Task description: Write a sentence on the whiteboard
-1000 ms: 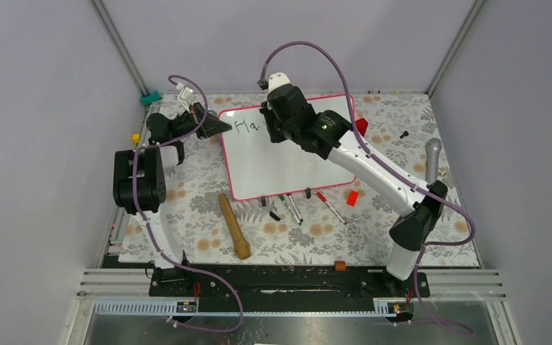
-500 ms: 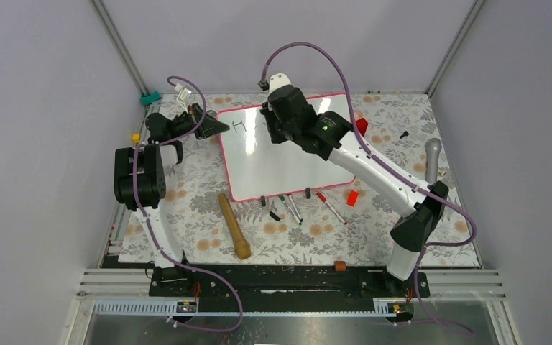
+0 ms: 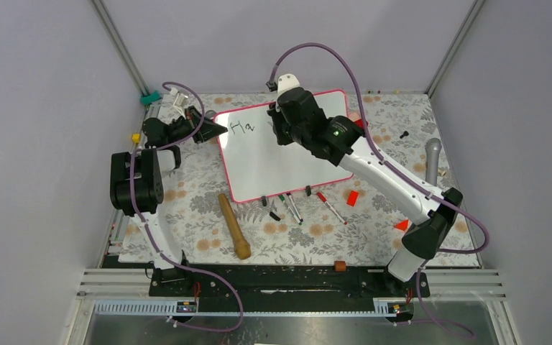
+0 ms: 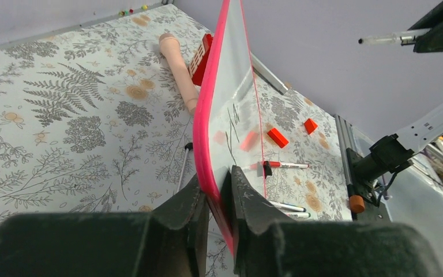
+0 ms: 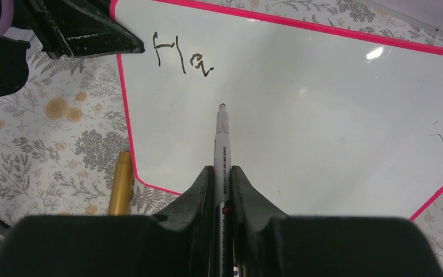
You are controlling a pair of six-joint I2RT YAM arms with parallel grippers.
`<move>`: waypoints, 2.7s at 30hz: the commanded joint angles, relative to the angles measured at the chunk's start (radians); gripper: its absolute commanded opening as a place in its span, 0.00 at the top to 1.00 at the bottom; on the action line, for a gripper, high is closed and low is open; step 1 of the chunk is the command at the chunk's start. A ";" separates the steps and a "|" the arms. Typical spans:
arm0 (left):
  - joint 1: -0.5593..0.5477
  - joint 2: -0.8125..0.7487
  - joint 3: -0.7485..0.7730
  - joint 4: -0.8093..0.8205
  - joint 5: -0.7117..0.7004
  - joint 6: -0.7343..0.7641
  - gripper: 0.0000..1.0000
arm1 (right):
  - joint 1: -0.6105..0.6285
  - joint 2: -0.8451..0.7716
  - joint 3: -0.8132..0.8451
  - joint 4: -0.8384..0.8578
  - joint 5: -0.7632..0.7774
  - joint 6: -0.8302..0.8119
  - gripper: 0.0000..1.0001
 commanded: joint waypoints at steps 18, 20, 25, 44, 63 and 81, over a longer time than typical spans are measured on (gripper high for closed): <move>-0.022 -0.011 -0.060 0.111 0.277 0.292 1.00 | 0.001 -0.083 -0.047 0.055 0.034 -0.001 1.00; -0.023 -0.012 -0.062 0.112 0.277 0.295 1.00 | 0.001 -0.086 -0.052 0.056 0.039 -0.004 1.00; -0.023 -0.018 -0.070 0.112 0.277 0.303 1.00 | 0.001 -0.097 -0.073 0.068 0.049 -0.011 1.00; -0.025 -0.012 -0.056 0.100 0.280 0.353 1.00 | -0.070 -0.069 0.034 0.020 0.037 -0.009 1.00; -0.030 -0.012 -0.054 0.101 0.280 0.351 1.00 | -0.548 0.459 0.693 -0.094 -0.206 0.198 1.00; -0.030 -0.010 -0.051 0.101 0.280 0.348 1.00 | -0.700 0.663 0.561 0.299 -0.633 0.496 1.00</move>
